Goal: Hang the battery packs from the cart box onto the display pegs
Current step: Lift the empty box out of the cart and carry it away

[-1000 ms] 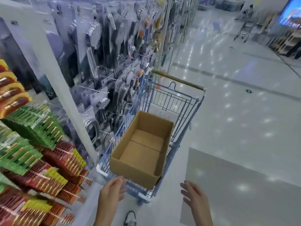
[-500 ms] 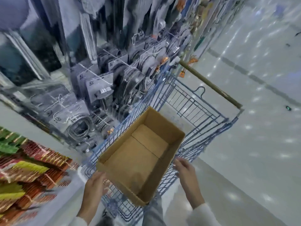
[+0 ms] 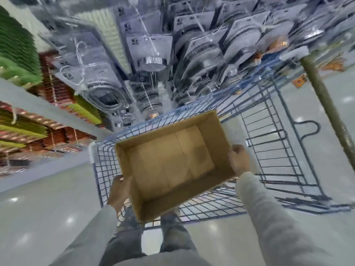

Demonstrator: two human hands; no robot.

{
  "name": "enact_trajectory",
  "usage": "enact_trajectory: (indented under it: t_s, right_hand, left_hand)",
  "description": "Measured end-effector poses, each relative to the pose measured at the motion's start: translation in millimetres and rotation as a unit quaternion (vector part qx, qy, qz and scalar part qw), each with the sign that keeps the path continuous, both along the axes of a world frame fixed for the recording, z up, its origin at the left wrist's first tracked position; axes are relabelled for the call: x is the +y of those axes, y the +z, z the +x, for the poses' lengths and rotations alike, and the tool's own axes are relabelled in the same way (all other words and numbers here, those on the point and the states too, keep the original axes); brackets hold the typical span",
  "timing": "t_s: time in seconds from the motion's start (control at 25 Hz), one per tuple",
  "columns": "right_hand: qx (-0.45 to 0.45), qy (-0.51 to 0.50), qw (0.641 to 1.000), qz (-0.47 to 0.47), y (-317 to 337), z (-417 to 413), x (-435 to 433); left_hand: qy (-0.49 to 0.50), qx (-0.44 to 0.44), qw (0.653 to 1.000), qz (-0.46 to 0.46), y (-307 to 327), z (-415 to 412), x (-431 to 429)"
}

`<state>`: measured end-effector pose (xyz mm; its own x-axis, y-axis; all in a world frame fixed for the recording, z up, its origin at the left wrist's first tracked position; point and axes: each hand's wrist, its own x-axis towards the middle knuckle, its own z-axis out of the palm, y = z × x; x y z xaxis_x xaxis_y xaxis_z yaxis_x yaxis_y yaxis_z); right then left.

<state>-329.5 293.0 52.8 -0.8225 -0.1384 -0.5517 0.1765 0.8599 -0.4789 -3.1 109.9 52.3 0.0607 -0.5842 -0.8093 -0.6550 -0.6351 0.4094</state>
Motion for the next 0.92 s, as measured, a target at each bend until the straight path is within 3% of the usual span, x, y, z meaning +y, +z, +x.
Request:
enact_trajectory:
  t_s: [0.4, 0.56, 0.72, 0.92]
  right_hand:
    - [-0.036, 0.17, 0.97, 0.173, -102.2, -60.3, 7.3]
    - [-0.023, 0.169, 0.975, 0.144, -114.8, -62.5, 9.3]
    - [-0.009, 0.191, 0.977, 0.091, -84.5, -58.8, 19.3]
    - [0.028, 0.2, 0.979, 0.017, 8.0, -27.9, 50.8]
  left_hand:
    - [0.007, -0.114, 0.993, -0.003, -53.5, -3.0, 38.5]
    - [-0.032, -0.122, 0.992, -0.011, -64.0, 6.2, 43.6]
    - [-0.045, -0.119, 0.991, -0.042, -37.5, 15.9, 31.1]
    - [-0.109, -0.104, 0.984, -0.091, 43.3, 42.2, 28.4]
